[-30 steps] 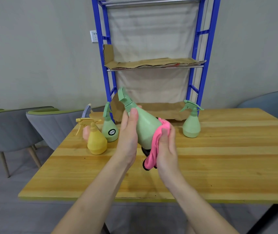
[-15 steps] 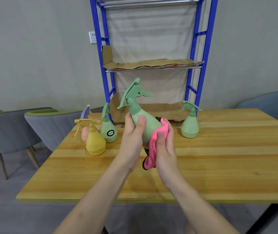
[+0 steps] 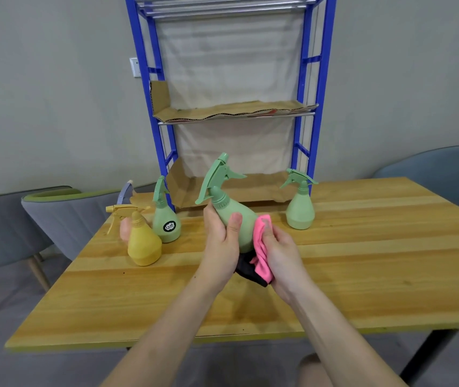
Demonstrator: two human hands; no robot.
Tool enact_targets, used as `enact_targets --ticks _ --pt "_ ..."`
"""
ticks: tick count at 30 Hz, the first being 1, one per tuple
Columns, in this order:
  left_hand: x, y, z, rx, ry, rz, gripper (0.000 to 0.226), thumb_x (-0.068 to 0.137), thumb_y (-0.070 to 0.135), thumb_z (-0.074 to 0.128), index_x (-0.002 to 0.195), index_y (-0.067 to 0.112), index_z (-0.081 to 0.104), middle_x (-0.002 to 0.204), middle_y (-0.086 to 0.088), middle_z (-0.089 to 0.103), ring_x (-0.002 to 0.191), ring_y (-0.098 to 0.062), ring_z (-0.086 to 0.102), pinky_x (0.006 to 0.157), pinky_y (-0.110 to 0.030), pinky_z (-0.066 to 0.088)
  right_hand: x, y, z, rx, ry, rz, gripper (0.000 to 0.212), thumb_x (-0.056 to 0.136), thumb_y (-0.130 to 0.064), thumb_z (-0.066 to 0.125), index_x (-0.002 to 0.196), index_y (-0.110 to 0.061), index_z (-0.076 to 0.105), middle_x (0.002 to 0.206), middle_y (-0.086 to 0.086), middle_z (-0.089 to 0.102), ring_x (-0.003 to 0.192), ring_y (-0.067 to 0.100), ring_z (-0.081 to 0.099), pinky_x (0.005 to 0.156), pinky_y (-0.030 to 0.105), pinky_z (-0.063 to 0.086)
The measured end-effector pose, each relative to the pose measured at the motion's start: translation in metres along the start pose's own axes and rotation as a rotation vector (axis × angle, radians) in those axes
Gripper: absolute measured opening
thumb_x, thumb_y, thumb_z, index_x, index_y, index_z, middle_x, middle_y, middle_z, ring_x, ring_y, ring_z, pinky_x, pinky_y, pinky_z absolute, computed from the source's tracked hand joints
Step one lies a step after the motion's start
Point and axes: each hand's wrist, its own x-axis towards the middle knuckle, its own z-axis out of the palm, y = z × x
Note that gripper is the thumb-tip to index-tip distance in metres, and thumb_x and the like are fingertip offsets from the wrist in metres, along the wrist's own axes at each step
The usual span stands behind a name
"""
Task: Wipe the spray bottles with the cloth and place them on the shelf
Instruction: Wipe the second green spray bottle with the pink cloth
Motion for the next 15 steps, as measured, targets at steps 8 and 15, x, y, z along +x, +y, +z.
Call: enact_targets --ticks 8,15 --pt "0.011 -0.019 0.030 0.020 -0.111 -0.096 0.069 0.090 0.066 0.050 0.142 0.024 0.035 0.137 -0.001 0.047 0.131 -0.016 0.050 0.115 -0.048 0.044 0.014 0.008 -0.043 -0.165 0.098 -0.032 0.026 0.110 -0.021 0.053 0.104 -0.004 0.071 0.070 0.007 0.064 0.053 0.019 0.054 0.047 0.027 0.045" --pt "0.007 -0.030 0.066 0.147 -0.285 -0.079 0.055 0.107 0.030 0.052 0.155 0.022 0.026 0.141 0.005 0.039 0.133 -0.010 0.039 0.119 -0.031 0.031 0.034 0.016 -0.089 -0.355 0.327 -0.063 0.020 0.105 -0.032 0.059 0.120 -0.020 0.062 0.103 0.006 0.073 0.085 0.023 0.071 0.070 0.035 0.054"
